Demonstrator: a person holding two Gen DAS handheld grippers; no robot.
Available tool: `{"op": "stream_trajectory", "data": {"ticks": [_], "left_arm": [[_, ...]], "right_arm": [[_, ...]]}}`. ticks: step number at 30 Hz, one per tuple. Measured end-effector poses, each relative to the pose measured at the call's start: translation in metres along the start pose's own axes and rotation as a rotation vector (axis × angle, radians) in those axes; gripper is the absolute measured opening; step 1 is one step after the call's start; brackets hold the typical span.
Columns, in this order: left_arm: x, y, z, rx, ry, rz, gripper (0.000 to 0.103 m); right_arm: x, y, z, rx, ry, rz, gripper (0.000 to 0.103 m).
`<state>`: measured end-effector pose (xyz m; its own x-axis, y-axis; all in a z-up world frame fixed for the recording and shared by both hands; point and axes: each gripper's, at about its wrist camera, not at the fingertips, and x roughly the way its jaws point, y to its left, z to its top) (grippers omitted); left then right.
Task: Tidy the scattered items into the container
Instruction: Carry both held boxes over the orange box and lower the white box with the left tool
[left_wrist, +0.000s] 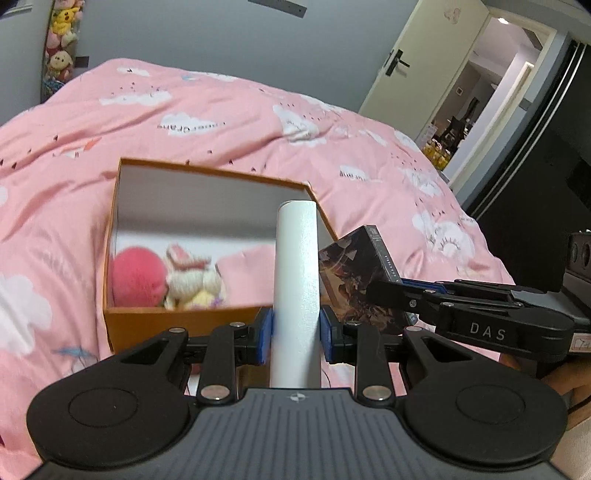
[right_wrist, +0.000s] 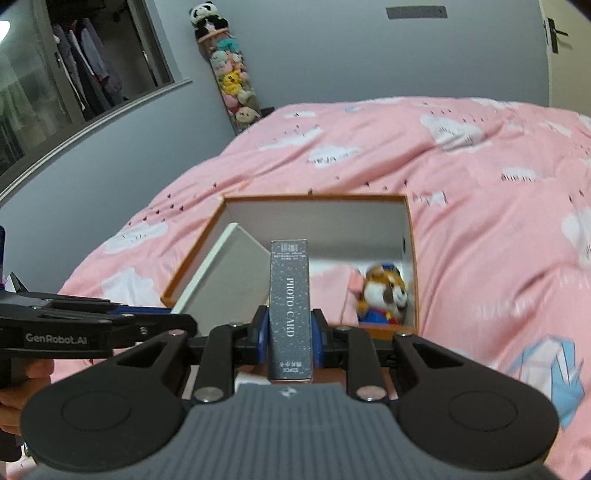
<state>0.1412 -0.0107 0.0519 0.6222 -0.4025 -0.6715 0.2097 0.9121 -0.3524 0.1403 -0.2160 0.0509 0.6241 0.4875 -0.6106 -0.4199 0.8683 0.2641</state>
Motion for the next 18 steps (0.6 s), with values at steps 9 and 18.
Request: {"op": "stream_trajectory", "data": {"ticks": [9, 18], "left_arm": [[0.023, 0.017, 0.037, 0.005, 0.003, 0.022, 0.031], [0.058, 0.041, 0.071, -0.018, 0.007, 0.051, 0.031]], "right_arm": [[0.031, -0.005, 0.035, -0.017, -0.017, 0.012, 0.025], [0.075, -0.025, 0.065, -0.016, -0.001, -0.018, 0.025]]}}
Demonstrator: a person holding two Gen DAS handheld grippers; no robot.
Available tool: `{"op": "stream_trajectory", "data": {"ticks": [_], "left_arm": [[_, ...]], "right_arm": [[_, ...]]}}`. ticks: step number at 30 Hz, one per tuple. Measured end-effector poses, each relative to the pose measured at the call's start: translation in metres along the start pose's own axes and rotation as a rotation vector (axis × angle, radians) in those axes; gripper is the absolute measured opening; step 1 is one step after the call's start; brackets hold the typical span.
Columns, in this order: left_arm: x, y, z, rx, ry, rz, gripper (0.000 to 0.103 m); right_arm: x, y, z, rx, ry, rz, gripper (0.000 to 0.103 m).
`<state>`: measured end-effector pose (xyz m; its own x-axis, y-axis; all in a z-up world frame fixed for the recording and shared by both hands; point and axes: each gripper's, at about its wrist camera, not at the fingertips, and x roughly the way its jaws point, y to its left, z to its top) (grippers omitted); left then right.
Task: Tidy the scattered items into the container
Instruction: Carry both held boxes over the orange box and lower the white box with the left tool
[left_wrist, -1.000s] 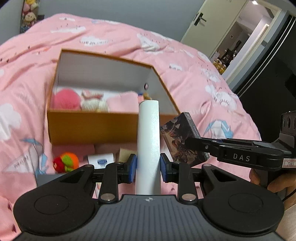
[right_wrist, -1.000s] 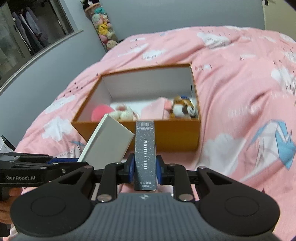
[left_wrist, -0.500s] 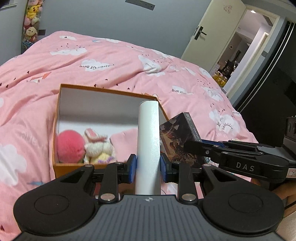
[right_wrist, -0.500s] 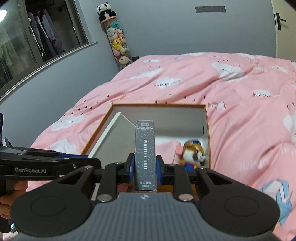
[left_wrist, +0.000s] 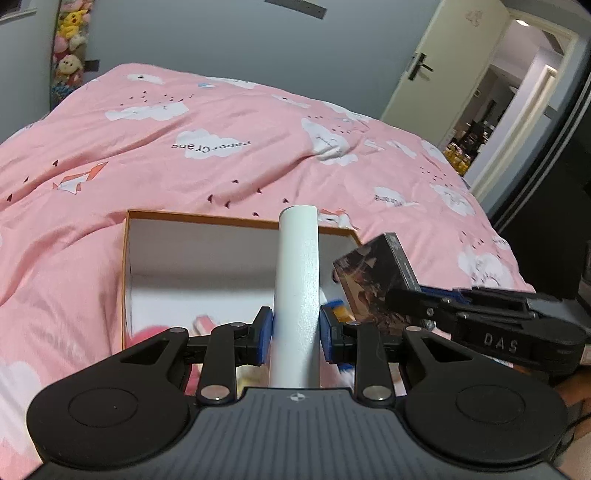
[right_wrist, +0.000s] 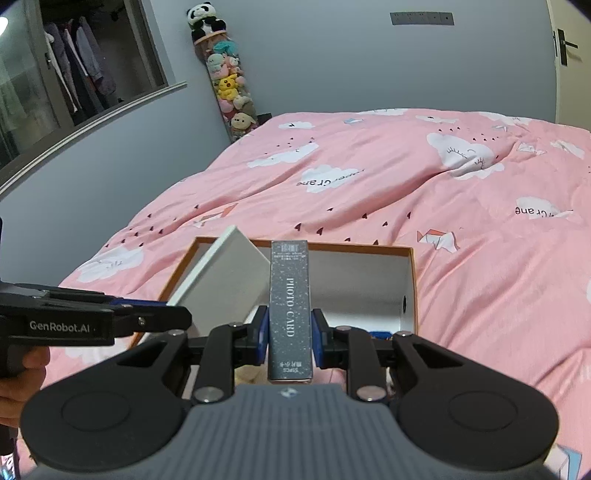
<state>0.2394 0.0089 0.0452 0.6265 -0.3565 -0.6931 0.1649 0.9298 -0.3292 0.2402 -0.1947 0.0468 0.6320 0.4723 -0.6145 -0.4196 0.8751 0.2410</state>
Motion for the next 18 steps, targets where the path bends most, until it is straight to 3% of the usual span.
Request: {"op": "stream_trajectory", "data": {"ticks": [10, 18], "left_arm": [[0.061, 0.031, 0.019, -0.140, 0.074, 0.010, 0.031], [0.088, 0.055, 0.018, -0.240, 0.121, 0.045, 0.030]], "right_arm": [[0.067, -0.021, 0.013, 0.023, 0.081, -0.004, 0.025], [0.109, -0.033, 0.014, 0.172, 0.159, 0.063, 0.025]]}}
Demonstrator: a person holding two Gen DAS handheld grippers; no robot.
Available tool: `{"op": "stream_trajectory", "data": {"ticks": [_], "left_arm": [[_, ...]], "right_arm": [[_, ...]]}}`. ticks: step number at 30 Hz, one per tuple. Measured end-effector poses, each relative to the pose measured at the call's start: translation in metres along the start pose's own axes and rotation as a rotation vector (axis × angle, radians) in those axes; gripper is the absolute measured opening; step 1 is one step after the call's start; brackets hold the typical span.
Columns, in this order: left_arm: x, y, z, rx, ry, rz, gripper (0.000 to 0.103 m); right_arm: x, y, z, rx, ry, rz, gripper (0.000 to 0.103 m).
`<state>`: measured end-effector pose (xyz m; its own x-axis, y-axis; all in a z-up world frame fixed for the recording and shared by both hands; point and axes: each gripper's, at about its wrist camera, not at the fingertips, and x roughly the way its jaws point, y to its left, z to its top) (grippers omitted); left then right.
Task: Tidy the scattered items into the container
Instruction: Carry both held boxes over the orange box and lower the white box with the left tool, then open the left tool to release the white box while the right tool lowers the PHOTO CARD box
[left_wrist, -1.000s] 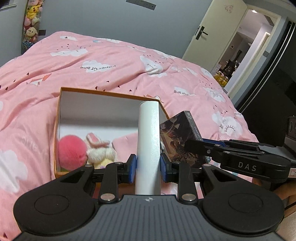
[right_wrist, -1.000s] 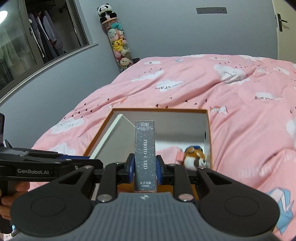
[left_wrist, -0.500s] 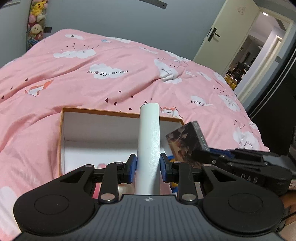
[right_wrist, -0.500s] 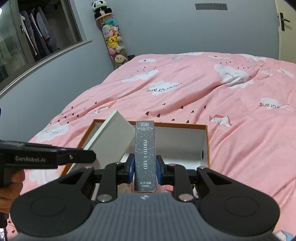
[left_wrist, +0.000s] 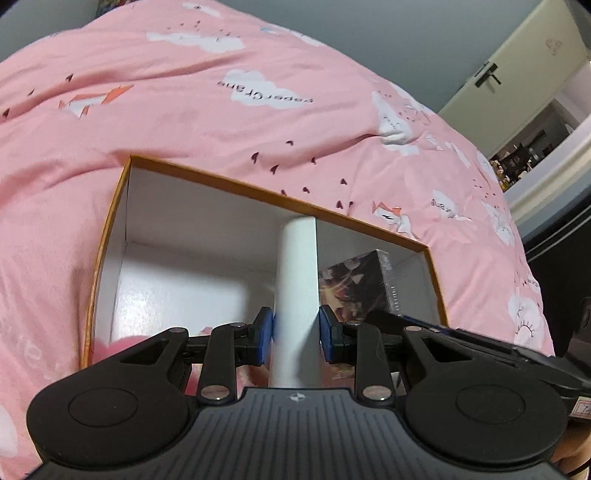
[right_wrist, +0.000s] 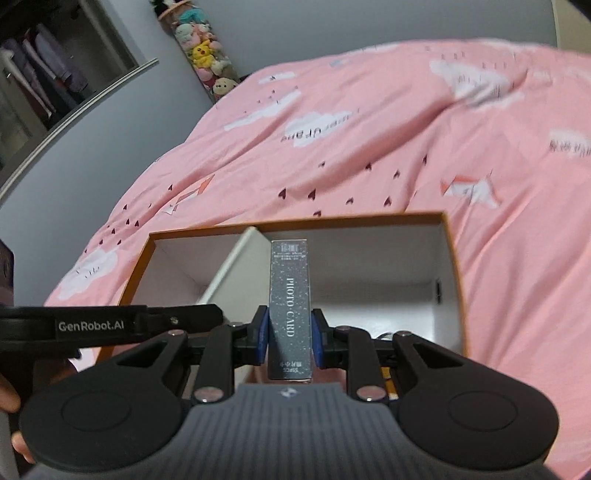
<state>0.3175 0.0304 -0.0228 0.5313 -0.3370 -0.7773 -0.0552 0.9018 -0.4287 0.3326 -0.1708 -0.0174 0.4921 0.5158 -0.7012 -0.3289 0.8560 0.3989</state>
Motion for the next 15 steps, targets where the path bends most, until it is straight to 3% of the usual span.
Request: {"op": "stream_trajectory", "data": {"ticks": [7, 15], "left_arm": [[0.012, 0.012, 0.000, -0.049, 0.017, 0.021, 0.030], [0.017, 0.002, 0.009, 0.057, 0.046, 0.030, 0.030]], "right_arm": [[0.026, -0.002, -0.003, 0.076, 0.052, 0.030, 0.025], [0.029, -0.006, -0.003, 0.086, 0.053, -0.005, 0.025]]}}
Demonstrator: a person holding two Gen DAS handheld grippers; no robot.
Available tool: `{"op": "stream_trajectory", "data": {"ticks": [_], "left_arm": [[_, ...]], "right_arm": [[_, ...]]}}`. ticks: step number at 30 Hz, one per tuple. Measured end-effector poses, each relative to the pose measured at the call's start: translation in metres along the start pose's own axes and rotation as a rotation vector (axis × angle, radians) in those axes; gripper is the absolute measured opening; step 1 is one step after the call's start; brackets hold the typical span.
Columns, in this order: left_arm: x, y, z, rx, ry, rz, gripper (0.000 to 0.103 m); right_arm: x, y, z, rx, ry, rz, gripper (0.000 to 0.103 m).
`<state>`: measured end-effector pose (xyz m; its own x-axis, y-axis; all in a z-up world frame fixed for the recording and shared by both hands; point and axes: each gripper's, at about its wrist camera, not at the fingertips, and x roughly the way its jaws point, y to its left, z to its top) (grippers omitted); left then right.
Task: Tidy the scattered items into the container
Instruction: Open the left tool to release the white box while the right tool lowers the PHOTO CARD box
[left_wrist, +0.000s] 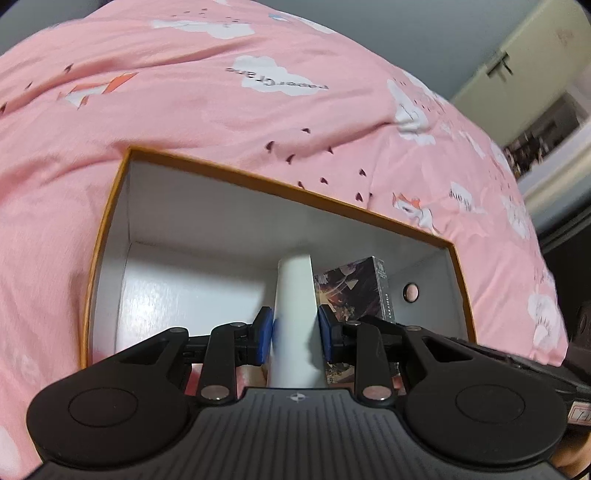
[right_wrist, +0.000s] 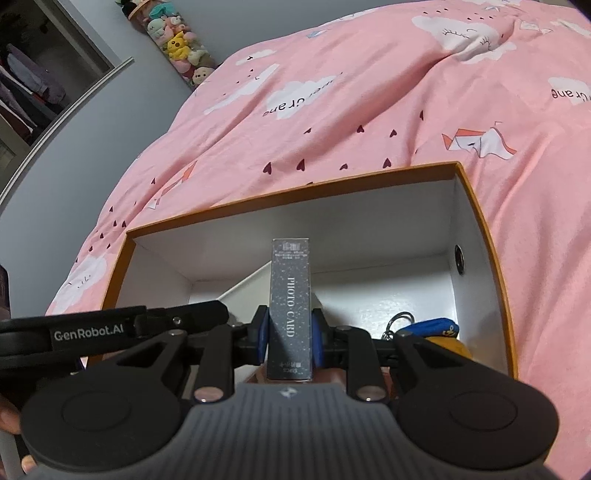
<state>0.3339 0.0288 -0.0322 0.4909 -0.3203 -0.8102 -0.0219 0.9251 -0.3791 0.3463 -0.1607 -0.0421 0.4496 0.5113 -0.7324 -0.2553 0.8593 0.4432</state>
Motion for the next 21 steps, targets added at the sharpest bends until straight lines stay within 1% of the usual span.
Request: {"op": "stream_trajectory", "data": {"ticks": [5, 9, 11, 13, 15, 18, 21], "left_arm": [[-0.009, -0.031, 0.006, 0.295, 0.007, 0.077, 0.030], [-0.011, -0.050, 0.009, 0.505, 0.018, 0.131, 0.030], [-0.010, -0.057, 0.008, 0.612, 0.015, 0.149, 0.030], [-0.007, -0.064, 0.003, 0.741, 0.015, 0.169, 0.030], [0.001, -0.068, -0.004, 0.857, 0.033, 0.191, 0.030], [0.011, -0.068, -0.013, 0.980, 0.061, 0.213, 0.030], [0.011, -0.066, -0.014, 1.045, 0.078, 0.199, 0.030]], "right_arm": [[-0.007, -0.001, -0.002, -0.016, -0.007, -0.007, 0.025], [-0.008, 0.000, -0.001, -0.044, -0.005, -0.001, 0.025], [-0.006, 0.003, 0.000, -0.064, -0.006, -0.006, 0.025], [-0.004, 0.006, 0.002, -0.080, -0.001, -0.007, 0.025], [-0.002, 0.008, 0.003, -0.091, 0.006, -0.004, 0.025], [0.000, 0.008, 0.004, -0.101, 0.013, -0.006, 0.025], [0.002, 0.006, 0.005, -0.100, 0.018, -0.004, 0.025]]}}
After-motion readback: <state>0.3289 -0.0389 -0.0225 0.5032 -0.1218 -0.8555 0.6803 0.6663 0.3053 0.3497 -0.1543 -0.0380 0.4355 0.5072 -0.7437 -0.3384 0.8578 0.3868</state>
